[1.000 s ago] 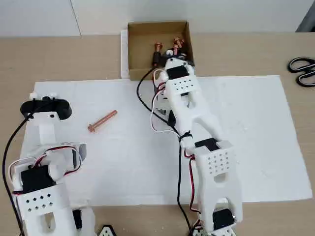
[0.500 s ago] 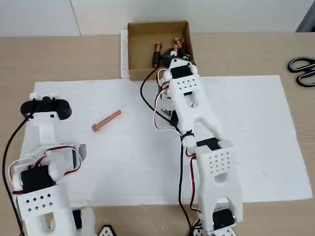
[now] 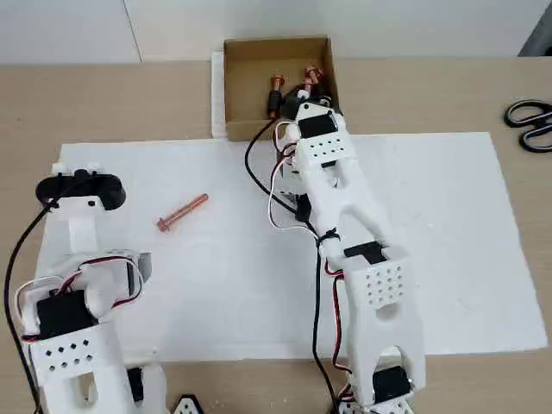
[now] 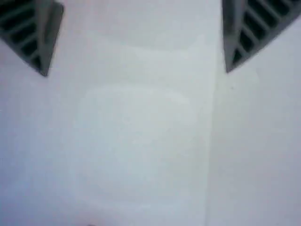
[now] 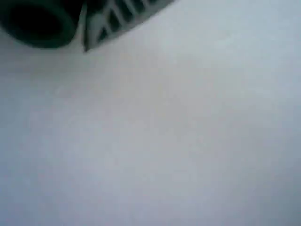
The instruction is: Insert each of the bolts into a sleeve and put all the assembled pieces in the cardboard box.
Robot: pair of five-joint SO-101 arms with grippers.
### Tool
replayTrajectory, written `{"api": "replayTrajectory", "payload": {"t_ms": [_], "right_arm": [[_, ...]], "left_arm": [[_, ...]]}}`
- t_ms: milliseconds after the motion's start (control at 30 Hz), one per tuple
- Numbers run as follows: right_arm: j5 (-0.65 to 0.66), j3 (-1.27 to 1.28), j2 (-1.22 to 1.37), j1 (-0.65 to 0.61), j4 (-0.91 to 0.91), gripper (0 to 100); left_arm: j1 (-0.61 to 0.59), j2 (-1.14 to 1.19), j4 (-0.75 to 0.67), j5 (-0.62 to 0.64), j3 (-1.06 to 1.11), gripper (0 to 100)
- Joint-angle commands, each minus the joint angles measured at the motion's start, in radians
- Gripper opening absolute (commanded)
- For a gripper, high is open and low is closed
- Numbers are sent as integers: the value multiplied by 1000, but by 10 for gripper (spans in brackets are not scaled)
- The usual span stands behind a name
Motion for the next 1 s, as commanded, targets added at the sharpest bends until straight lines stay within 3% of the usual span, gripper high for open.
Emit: {"api": "replayTrajectory", "payload": {"t_ms": [0, 133, 300, 533, 867, 967], "right_arm": [[8, -11, -59, -1, 7, 136], [9, -11, -58, 18, 7, 122], [9, -11, -59, 39, 2, 0], [15, -18, -70, 56, 7, 4], [454, -28, -346, 94, 122, 4], [519, -28, -395, 117, 139, 4]], "left_arm": [[0, -11, -20, 0, -10, 229], [0, -11, -20, 0, -10, 229], [0, -11, -20, 0, -10, 229], [0, -11, -20, 0, -10, 229], [3, 0, 86, 2, -191, 229], [28, 72, 129, 0, -292, 229]]}}
